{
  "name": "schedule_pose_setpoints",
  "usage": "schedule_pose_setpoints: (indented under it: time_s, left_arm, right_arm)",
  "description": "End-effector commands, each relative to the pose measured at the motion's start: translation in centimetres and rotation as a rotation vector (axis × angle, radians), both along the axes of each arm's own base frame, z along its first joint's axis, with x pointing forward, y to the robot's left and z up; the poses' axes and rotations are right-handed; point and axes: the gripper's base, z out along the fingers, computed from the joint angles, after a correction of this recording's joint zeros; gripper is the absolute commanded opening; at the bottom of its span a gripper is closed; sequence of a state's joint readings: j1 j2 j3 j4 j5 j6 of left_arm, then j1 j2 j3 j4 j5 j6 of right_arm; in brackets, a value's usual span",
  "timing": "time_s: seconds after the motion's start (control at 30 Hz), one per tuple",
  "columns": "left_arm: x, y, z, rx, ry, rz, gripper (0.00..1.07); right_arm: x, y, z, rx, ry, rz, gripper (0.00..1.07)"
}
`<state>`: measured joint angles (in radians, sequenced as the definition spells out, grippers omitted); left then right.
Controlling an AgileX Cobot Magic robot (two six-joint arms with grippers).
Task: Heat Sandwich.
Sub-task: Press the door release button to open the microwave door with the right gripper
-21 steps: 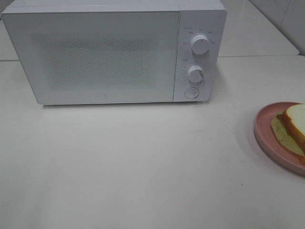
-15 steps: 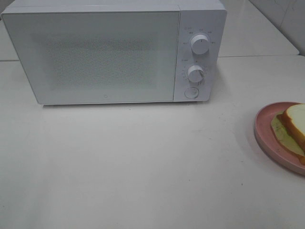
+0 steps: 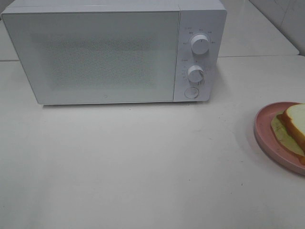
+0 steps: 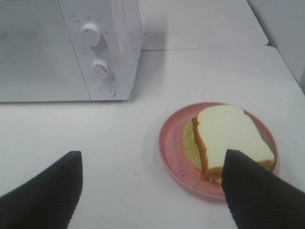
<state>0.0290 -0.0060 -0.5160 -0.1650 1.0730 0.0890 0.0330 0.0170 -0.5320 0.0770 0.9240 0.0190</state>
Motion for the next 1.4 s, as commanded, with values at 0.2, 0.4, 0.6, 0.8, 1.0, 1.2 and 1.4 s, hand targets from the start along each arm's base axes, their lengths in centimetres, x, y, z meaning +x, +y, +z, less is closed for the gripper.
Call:
schedule_pose_setpoints:
  time_s: [0.2,0.4,0.6,0.8,1.0,1.2,1.4]
  left_arm:
    - [-0.2,-0.1,0.0,-0.008,-0.017,-0.003,0.97]
    - [-0.2,-0.1,0.0,-0.008,-0.017,-0.003,0.97]
    - [-0.2,-0.1,0.0,-0.008,-0.017,-0.003,0.97]
    - [-0.2,-0.1,0.0,-0.008,-0.017,-0.003,0.97]
    - [-0.2,-0.1,0.0,-0.008,-0.017,-0.003,0.97]
    - [-0.2,-0.1,0.0,-0.008,-0.017,-0.003,0.97]
    - [-0.2,-0.1,0.0,-0.008,-0.017,-0.003,0.97]
  right_arm:
    - [3.9,-0.1,1.5,-0.009,-0.016,-0.021,0.79]
    - [7.3,0.0,2.0,-0.005,-0.022,-0.030,0.79]
    - [11.1,0.0,2.1,-0.004,-0.031,-0.040,0.78]
    - [13.4,0.0,1.7,-0.004,-0.025,-0.046,0.77]
    - [15.9,0.1,0.8,-0.005,-0.010,-0.053,0.76]
    - [18.1,0.1,0.1,-0.006,-0.023,-0.060,0.76]
    - [20.2,0.1,-0.7,-0.006,-0.050,-0.067,0.76]
